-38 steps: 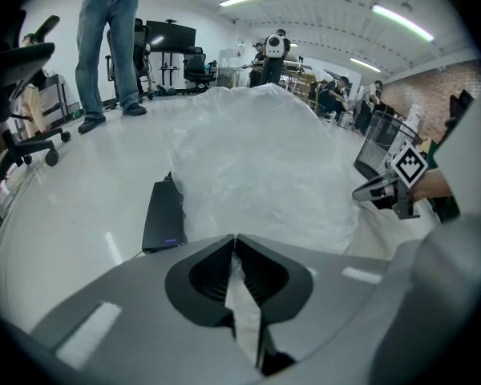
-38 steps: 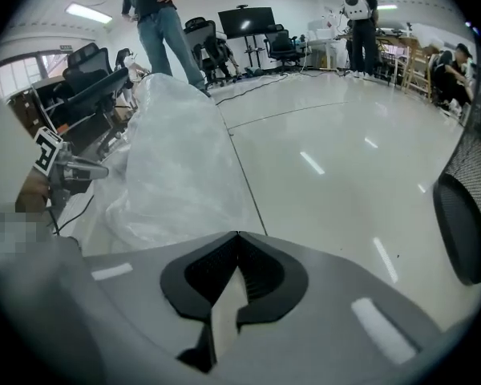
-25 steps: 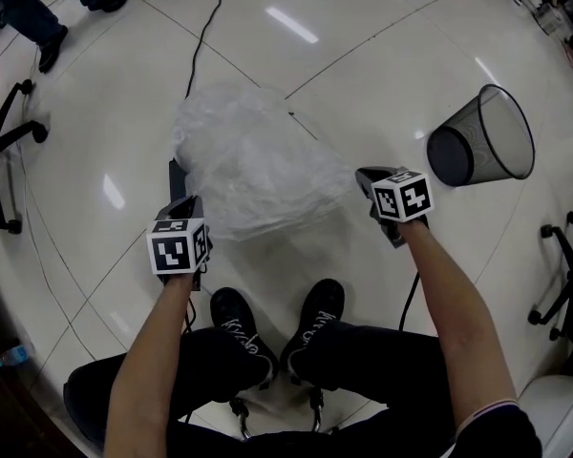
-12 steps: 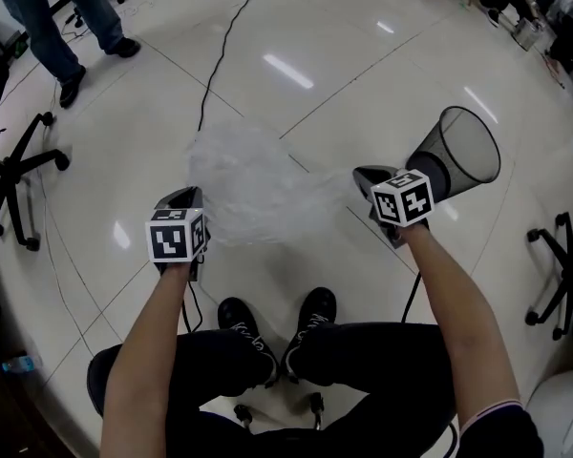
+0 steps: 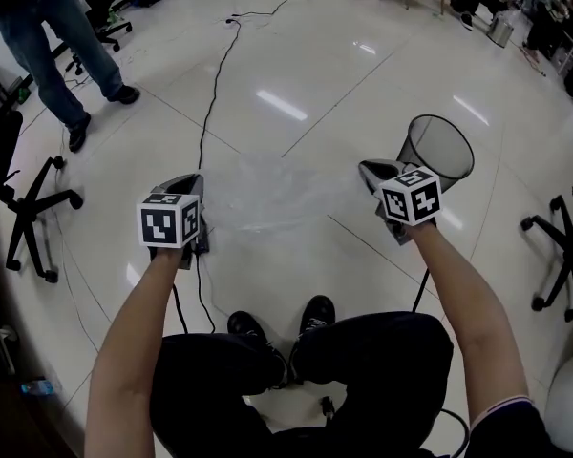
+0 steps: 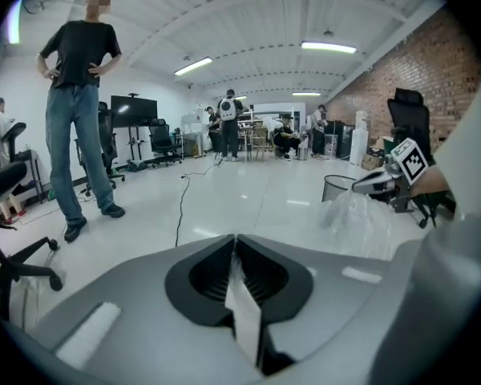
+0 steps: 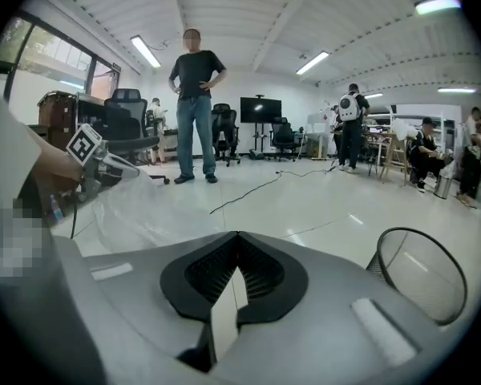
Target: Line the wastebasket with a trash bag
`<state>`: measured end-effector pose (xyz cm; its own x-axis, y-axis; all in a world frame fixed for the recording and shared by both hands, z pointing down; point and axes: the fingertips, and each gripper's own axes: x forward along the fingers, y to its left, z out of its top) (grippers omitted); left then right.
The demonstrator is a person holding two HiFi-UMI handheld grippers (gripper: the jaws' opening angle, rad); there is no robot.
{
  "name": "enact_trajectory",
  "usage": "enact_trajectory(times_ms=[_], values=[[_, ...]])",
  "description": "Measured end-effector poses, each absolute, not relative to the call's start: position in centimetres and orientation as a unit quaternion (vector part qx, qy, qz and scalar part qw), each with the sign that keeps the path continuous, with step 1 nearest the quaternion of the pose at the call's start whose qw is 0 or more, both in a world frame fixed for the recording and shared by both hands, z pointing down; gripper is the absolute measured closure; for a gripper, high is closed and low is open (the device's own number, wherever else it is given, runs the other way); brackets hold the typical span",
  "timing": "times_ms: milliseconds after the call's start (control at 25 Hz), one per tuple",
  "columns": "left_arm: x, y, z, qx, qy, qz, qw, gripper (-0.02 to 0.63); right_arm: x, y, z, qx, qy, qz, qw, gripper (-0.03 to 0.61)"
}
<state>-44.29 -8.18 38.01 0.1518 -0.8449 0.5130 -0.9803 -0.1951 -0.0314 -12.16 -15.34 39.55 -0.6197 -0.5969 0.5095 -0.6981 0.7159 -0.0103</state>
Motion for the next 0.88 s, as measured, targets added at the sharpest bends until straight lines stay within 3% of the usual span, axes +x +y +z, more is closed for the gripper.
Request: enact_trajectory(times_ms=[880], values=[[-29.5,-11.8,23.2,0.845,-0.524,0.097,0.046,0.603,2.3,-13.0,23.2,0.509,-0.854,0.038,0.103,0.578]])
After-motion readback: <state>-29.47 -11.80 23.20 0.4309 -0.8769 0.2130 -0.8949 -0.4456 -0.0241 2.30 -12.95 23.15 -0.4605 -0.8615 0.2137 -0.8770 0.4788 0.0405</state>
